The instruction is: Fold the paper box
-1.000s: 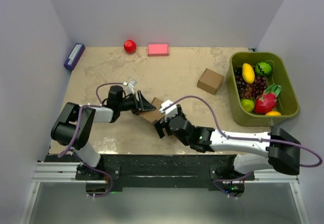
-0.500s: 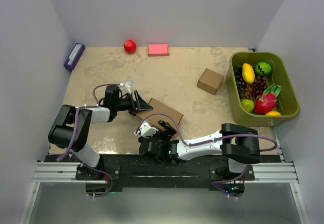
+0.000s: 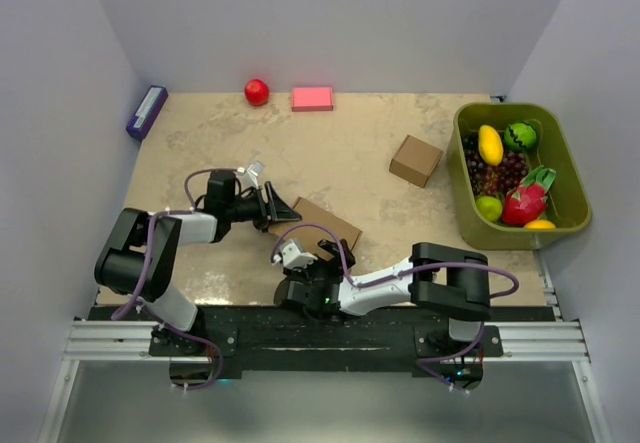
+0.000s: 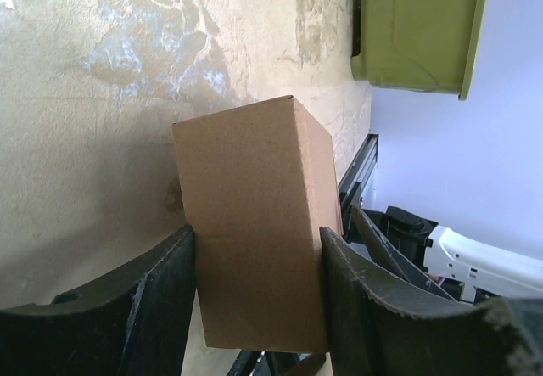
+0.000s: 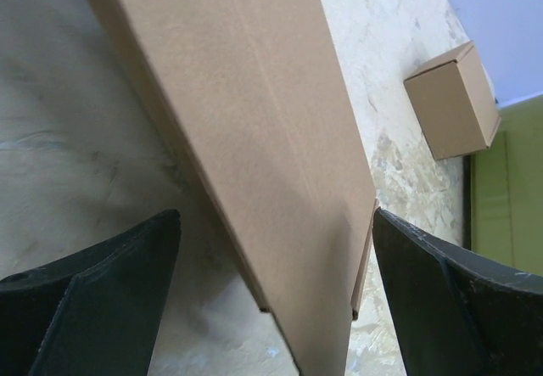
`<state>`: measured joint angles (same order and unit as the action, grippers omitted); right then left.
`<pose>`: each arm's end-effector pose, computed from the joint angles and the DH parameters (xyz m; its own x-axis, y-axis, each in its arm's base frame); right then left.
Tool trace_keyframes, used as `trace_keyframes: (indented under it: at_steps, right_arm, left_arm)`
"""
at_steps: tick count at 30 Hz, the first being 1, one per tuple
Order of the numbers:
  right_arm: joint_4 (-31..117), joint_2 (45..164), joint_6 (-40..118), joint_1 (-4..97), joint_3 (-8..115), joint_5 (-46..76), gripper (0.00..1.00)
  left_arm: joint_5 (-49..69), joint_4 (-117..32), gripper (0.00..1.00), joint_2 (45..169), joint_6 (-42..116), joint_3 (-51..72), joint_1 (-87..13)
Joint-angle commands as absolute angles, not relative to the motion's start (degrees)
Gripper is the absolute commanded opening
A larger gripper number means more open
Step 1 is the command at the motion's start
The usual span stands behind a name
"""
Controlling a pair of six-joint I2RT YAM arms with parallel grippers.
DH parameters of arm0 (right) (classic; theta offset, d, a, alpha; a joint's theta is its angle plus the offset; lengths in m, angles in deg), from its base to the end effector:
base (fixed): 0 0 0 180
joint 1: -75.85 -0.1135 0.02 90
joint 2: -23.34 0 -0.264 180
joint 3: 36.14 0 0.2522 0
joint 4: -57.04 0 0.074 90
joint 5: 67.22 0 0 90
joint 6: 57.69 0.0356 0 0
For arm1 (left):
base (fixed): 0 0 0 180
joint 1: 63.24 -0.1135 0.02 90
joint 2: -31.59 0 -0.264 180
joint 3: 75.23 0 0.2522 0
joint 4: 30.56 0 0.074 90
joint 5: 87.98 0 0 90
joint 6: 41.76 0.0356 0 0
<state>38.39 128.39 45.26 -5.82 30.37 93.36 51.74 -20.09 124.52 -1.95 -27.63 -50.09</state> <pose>0.0814 0.3240 0.1392 -0.1758 -0.6863 -0.7057 -0.2212 0.7261 -0.6511 0.2766 -0.0925 0.1423 -0.9376 -0.2910 -0.1904 0.0569 0.4118 -0.9095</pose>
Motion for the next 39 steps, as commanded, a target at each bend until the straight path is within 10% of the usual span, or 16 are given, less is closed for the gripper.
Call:
trace_keyframes:
  at_steps: [1, 11, 22, 39]
  right_arm:
    - [42.31, 129.07, 44.71, -4.31, 30.44, 98.28, 0.92]
    - [48.55, 129.25, 37.42, -3.78, 28.95, 94.59, 0.51]
    - [43.46, 124.33, 36.27, -2.21, 30.17, 83.71, 0.35]
    - [29.13, 110.0, 35.75, 12.55, 35.01, 48.66, 0.31]
  left_arm:
    - [54.93, -19.88, 0.26, 121.68, -1.94, -27.9, -50.49]
    - [55.37, -19.0, 0.3, 121.68, -2.21, -27.64, -50.49]
    - [51.51, -25.16, 0.86, 117.11, 5.26, -24.91, -52.77]
    - [36.94, -35.94, 0.98, 101.92, 20.19, -21.84, -68.6]
